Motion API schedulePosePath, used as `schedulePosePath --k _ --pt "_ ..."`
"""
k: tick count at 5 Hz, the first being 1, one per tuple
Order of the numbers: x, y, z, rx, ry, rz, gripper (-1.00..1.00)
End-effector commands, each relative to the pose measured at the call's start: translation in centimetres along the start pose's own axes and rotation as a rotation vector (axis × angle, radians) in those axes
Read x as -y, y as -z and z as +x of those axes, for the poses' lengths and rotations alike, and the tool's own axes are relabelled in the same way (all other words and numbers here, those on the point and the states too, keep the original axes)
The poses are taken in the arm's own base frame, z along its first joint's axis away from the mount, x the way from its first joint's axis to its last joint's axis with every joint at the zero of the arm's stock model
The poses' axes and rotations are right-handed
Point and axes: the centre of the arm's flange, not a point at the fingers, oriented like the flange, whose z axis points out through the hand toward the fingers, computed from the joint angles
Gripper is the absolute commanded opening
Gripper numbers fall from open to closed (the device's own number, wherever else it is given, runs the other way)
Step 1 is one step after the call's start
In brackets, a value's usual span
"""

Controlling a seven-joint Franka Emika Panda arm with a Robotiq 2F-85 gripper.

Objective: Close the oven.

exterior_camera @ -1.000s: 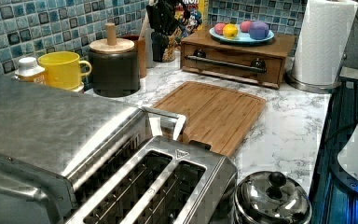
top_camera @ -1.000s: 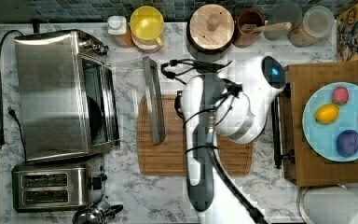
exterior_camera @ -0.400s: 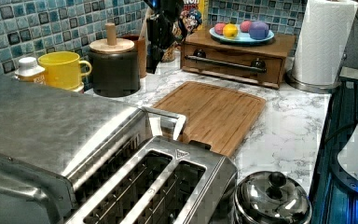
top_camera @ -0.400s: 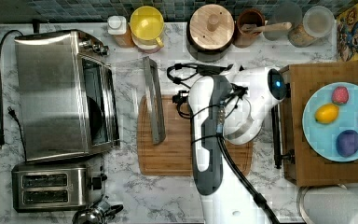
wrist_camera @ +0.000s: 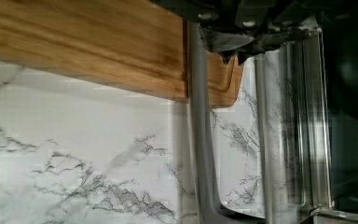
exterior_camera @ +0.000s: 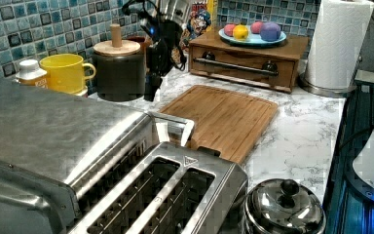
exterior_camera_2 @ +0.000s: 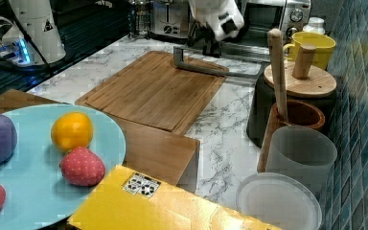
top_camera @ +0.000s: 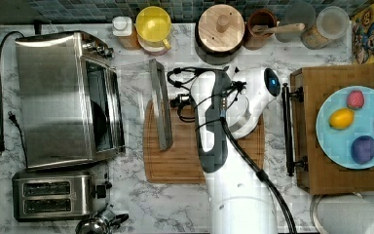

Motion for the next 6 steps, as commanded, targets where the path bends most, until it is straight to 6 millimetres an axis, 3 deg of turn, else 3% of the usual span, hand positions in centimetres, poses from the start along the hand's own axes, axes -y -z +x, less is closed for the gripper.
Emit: schedulePosePath --k 1,4,5,6 --pt "3.2 2.1 5.5 -0.064 0.113 0.042 -1.0" --pt "3.9 0.7 5.4 -0.014 0.038 0.104 -1.0" --pt "4.5 -2.2 6.0 0.085 0.049 0.08 -1.0" --pt "4.5 -5.2 5.3 0.133 0.035 0.038 -1.0"
